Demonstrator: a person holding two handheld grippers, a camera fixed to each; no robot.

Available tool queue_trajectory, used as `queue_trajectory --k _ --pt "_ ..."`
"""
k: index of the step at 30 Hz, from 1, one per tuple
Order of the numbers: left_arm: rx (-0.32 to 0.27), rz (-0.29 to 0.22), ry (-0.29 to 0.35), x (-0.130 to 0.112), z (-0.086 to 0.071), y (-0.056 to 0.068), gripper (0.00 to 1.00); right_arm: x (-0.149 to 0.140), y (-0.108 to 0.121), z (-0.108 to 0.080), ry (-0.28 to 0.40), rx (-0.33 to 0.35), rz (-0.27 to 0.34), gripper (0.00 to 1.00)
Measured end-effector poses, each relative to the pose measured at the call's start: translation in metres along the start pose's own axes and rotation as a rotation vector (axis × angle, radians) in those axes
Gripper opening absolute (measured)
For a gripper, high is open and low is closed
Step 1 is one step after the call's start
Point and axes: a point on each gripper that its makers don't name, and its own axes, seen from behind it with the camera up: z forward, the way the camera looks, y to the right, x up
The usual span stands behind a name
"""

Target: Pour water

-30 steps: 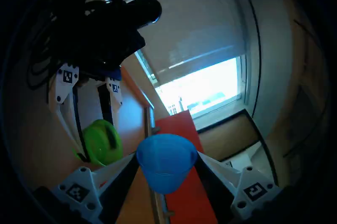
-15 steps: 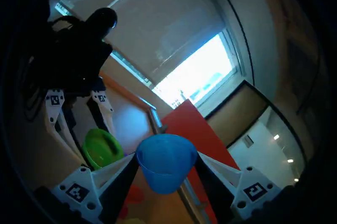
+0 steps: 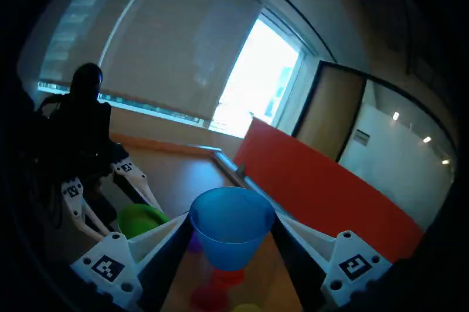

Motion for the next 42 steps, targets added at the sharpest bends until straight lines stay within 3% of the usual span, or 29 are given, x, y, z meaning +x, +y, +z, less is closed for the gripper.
queue_trajectory --k 4,9,24,42 --pt "-0.001 0.000 -0.002 0.000 0.000 0.000 0.86 -0.008 -0.001 0.000 -0.021 0.007 0.082 0.92" --pt "-0.004 -0.004 -0.009 -0.002 -0.001 -0.001 0.85 -0.018 -0.001 -0.002 -0.049 0.015 0.141 0.91" --pt "-0.007 -0.005 -0.049 -0.010 -0.002 -0.004 0.85 -0.049 -0.009 -0.013 -0.107 0.043 0.193 0.92" --pt "-0.006 0.010 -0.166 -0.041 0.006 -0.010 0.85 -0.098 -0.028 -0.033 -0.196 0.097 0.211 0.93"
